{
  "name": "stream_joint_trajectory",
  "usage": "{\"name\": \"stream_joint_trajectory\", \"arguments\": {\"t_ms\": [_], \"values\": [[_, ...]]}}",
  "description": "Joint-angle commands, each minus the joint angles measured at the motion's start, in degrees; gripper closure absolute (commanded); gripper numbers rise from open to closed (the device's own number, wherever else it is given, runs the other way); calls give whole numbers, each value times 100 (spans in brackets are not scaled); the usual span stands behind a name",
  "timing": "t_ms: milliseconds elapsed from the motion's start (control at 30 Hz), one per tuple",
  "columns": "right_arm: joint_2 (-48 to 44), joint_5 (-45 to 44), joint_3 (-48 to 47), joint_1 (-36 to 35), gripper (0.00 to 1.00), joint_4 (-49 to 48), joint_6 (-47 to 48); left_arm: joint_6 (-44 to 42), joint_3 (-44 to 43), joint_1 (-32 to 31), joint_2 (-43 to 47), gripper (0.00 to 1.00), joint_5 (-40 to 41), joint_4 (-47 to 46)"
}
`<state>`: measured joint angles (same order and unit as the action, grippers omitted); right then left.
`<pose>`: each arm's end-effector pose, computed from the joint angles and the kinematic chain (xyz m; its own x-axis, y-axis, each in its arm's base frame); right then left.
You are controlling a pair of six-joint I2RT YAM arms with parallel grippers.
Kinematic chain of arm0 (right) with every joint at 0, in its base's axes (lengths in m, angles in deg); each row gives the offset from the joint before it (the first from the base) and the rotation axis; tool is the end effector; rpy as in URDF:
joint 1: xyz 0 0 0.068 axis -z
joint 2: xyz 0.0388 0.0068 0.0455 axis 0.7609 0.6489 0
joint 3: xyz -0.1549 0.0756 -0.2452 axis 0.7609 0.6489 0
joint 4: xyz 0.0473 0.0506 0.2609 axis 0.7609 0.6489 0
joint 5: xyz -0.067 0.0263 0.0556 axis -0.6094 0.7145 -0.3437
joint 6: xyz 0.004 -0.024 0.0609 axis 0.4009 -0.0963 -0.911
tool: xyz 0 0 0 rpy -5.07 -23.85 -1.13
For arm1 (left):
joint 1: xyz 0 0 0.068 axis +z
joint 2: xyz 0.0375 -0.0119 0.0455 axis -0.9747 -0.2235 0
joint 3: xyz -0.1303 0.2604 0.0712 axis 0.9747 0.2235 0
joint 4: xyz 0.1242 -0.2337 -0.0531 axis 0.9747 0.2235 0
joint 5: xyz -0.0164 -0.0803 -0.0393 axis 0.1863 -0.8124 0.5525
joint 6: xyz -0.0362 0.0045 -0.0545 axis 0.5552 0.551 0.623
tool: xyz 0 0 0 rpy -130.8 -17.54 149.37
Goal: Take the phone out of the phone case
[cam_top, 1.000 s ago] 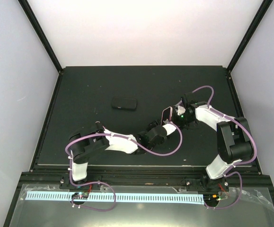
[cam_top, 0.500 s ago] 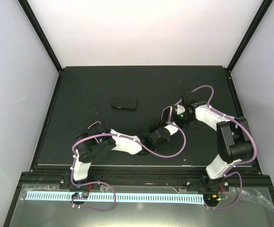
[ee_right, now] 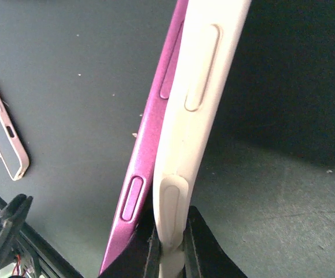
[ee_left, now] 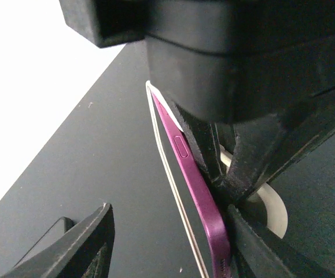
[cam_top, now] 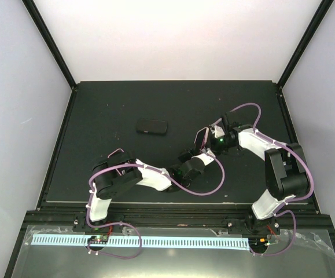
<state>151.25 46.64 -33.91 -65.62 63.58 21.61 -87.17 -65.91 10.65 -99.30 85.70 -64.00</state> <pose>0.2946 0.1138 0.1806 -0.9931 0.0596 -0.1013 -0.0128 0.8020 0.5972 0.2008 -0.3707 0.1478 -0.0274 0.6649 -0.7464 0.4431 0.6774 0.5871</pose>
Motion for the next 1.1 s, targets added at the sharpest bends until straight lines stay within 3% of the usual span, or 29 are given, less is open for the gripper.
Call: {"name": "stream_joint_trajectory", "arguments": {"t_ms": [0,167,367,667,967,1067], "values": [[-178,583,145,-19,99,513,270,-394,93,412,-180,50,834,-108],[-241,572,154,-10,99,493,275,-586,109,430,-214,66,840,-280],[-317,421,173,-10,99,476,306,-442,253,432,1,74,945,-302],[-711,-969,74,-9,99,513,506,632,490,373,968,96,730,561],[-1281,-1828,86,-10,99,319,490,1893,1003,338,2360,99,-80,1306],[-1383,-1949,144,-10,99,204,520,2183,1118,259,2699,99,-21,1532]]}}
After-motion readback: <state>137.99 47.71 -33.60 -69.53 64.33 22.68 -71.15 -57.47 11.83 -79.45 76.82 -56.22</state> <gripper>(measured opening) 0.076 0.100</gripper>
